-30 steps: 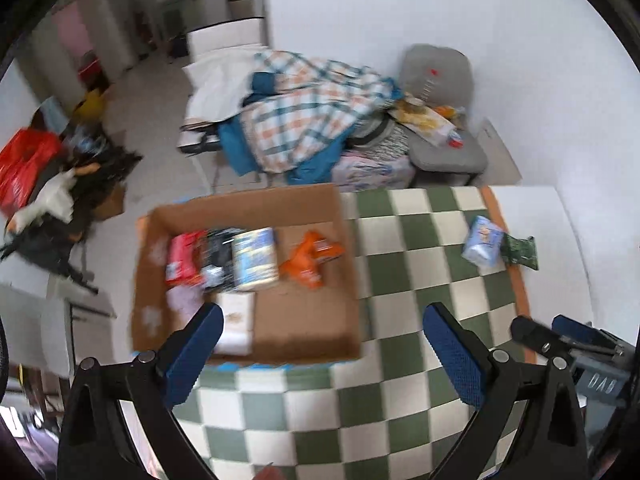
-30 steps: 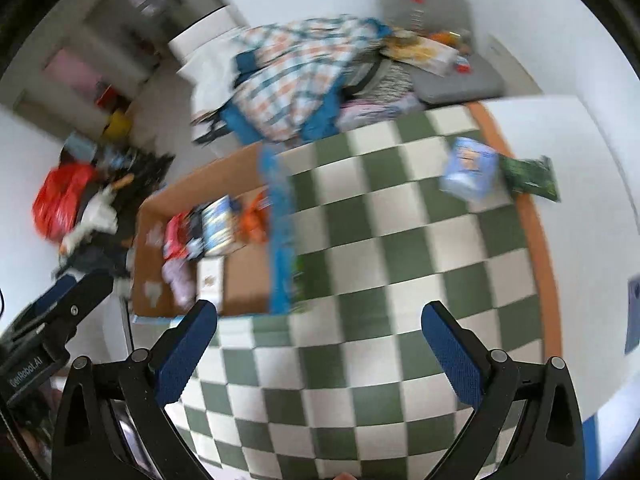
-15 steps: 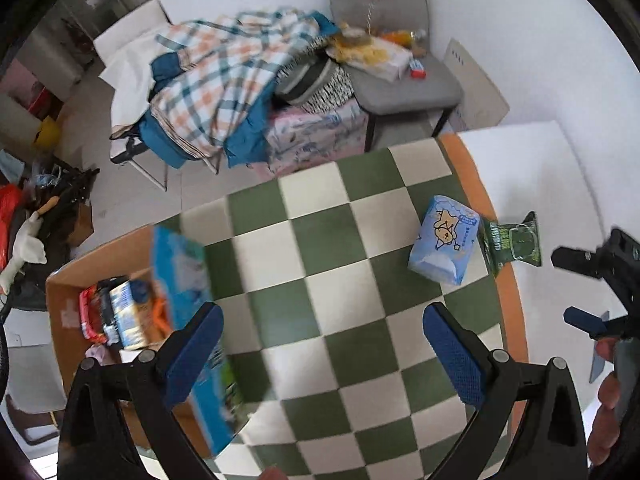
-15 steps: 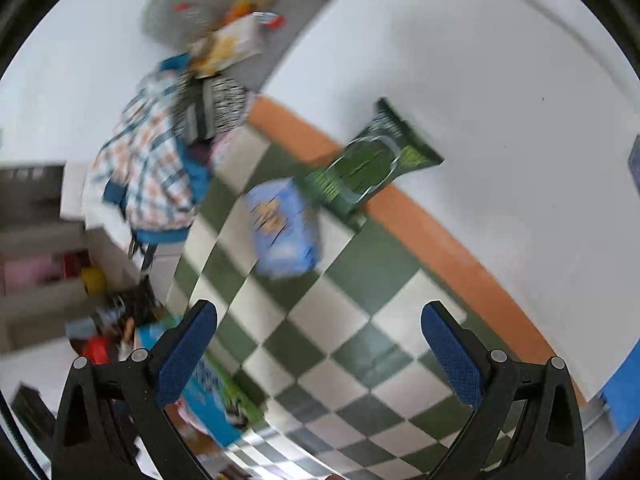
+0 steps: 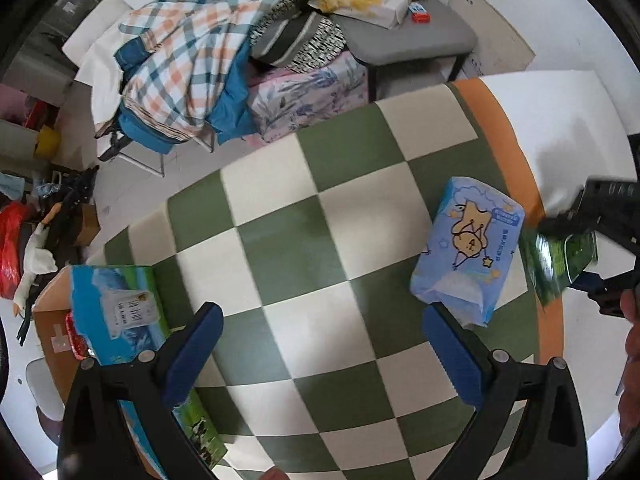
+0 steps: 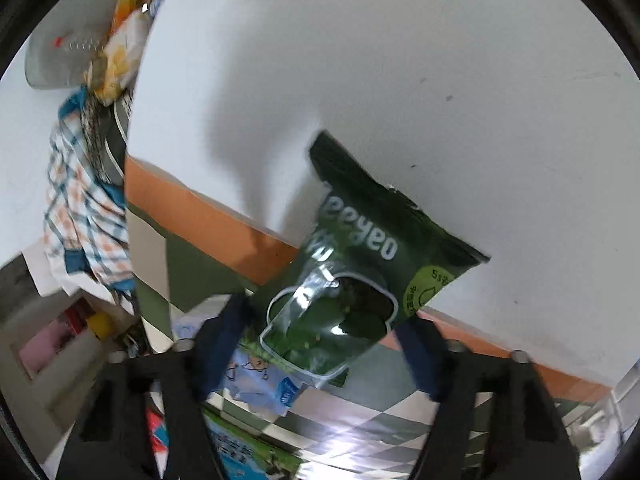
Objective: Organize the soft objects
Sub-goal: 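Grasp the blue tissue pack with the left tool while the right tool grasps the green bag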
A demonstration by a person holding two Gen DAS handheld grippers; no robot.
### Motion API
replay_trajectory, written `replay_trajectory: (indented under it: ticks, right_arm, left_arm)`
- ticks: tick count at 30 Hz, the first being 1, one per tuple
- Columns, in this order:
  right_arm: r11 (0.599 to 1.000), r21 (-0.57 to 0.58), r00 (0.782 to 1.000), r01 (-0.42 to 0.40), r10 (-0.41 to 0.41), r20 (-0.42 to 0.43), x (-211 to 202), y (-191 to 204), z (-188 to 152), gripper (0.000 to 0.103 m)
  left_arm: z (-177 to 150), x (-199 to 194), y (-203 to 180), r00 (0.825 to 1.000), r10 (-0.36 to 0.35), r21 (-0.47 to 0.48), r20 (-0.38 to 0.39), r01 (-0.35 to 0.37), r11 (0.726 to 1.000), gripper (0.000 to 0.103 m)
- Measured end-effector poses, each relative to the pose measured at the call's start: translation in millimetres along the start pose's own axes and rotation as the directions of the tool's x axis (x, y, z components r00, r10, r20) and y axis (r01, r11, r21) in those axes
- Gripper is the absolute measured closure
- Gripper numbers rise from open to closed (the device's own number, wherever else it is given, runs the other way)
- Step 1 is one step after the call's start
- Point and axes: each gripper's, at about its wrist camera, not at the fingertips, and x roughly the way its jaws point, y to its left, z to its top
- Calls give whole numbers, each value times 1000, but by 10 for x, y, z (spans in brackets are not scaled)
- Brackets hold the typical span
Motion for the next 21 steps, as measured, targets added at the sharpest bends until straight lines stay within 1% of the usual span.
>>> replay_trajectory:
  ticks: [1,2,4,6,7,8,10,11,14,17,20,21]
  right_arm:
    - [999,-42,1000,27,-28,-15,40,31,-1,44]
    - [995,-86,998,52,-54,-20,62,60,-2,47]
    - [969,-210,990,131,-138,-18,97,109,-41,52]
    - [921,-319,973,222,-232,8,113,114,-88,52]
    - [884,-372,957,282,-288,42,110,102,-121,52]
    - [856,-400,942,327,-327,70,113,116,-140,52]
    - [799,-445,912,404,-389,129,105,106,-185,52]
    - [782,-459,904,421,-400,148,101,97,-200,51]
    - [776,-468,904,423,-394,164,99,75,-209,48]
    - [781,-464,907,419,-386,170,109,66,-218,47]
    - [780,-464,907,420,-385,172,138,24,-227,46]
    - [779,-466,907,419,-384,174,153,35,-228,46]
  left_arm:
    - [20,13,-30,1000,-8,7,-4,8,1000,1]
    - [48,24,-71,1000,-26,15,-8,26,1000,1]
    - [105,54,-159,998,-56,33,-20,56,998,1]
    - [165,90,-289,995,-92,59,-36,94,994,1]
    - [200,121,-366,992,-114,74,-51,117,990,1]
    - [235,178,-458,988,-130,93,-77,137,986,1]
    - [304,308,-635,978,-158,129,-134,175,976,1]
    - [334,397,-731,974,-154,148,-166,179,973,1]
    - [393,578,-926,968,-135,180,-210,174,968,1]
    - [451,716,-1033,962,-135,171,-239,178,969,1]
    - [511,784,-1059,964,-131,158,-232,170,973,1]
    - [512,805,-1051,965,-127,156,-230,165,974,2]
